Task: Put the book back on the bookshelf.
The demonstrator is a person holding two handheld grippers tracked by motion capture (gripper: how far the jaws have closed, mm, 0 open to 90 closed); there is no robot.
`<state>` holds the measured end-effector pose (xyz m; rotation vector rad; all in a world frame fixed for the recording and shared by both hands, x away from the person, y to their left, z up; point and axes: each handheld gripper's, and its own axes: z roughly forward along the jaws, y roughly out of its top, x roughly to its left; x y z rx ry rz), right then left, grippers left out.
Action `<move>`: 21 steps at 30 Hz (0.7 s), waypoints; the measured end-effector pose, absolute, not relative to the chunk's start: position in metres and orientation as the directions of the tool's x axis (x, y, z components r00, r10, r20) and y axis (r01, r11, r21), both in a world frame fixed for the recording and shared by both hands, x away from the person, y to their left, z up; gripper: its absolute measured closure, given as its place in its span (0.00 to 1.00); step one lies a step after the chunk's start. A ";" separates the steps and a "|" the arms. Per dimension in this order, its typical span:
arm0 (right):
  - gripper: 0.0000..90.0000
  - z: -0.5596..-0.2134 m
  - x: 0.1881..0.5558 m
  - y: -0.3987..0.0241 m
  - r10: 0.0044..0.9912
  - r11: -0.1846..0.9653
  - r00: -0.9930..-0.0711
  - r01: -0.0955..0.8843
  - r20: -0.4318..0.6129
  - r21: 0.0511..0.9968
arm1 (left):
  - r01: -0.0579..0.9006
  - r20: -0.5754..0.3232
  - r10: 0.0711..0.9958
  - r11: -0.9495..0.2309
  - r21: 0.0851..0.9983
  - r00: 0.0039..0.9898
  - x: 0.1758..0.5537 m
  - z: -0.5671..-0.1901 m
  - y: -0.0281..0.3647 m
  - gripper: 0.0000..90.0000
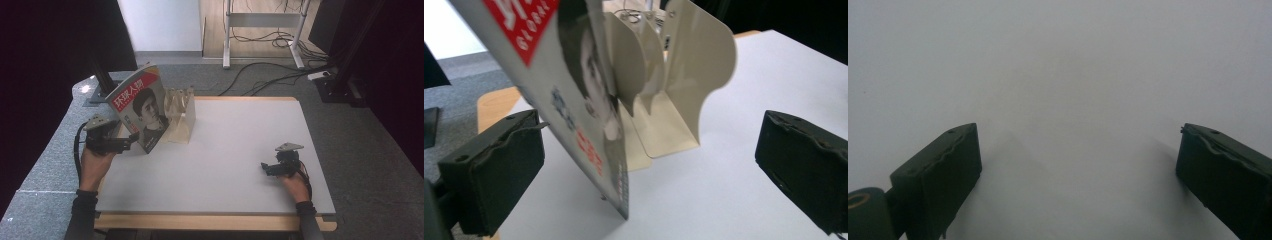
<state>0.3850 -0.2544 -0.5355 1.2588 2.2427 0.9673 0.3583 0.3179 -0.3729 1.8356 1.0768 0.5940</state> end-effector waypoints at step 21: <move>0.04 -0.535 0.385 -0.254 0.855 0.357 -0.519 0.585 -0.002 0.728 | 0.397 -0.005 0.758 -0.336 0.854 0.652 0.351 -0.392 0.254 0.00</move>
